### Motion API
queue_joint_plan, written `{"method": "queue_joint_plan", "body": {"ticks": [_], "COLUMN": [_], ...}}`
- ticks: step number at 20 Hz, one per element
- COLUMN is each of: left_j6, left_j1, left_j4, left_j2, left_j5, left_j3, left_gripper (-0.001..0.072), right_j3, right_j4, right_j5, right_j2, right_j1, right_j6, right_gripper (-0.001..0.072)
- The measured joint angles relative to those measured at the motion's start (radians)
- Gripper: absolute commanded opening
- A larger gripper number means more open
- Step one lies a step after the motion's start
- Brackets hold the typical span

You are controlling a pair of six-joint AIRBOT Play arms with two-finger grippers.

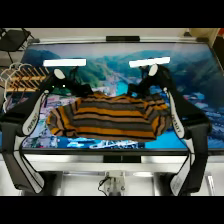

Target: Fold the shirts.

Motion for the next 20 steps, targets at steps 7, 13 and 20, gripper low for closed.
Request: {"method": "queue_joint_plan", "body": {"ticks": [7, 13, 20], "left_j6": [0.011, 0.06, 0.105], "left_j1": [-0.011, -0.012, -0.008], "left_j4": [0.005, 0.003, 0.001], "left_j2": [-0.015, 0.051, 0.289], "left_j5": [0.018, 0.016, 0.016], "left_j3": [0.001, 0.002, 0.059], "left_gripper": [0.0045, 0.0044, 0.0044], "right_j3": [0.003, 0.0, 0.002], "right_j4": [-0.054, -0.066, -0.066], "right_j5": [-0.029, -0.056, -0.143], "right_j2": [-0.034, -0.04, 0.234], "right_j1": [0.049, 0.068, 0.065], "right_j6": [0.006, 0.011, -0.087], "right_gripper": [0.037, 0.0061, 0.0061]}}
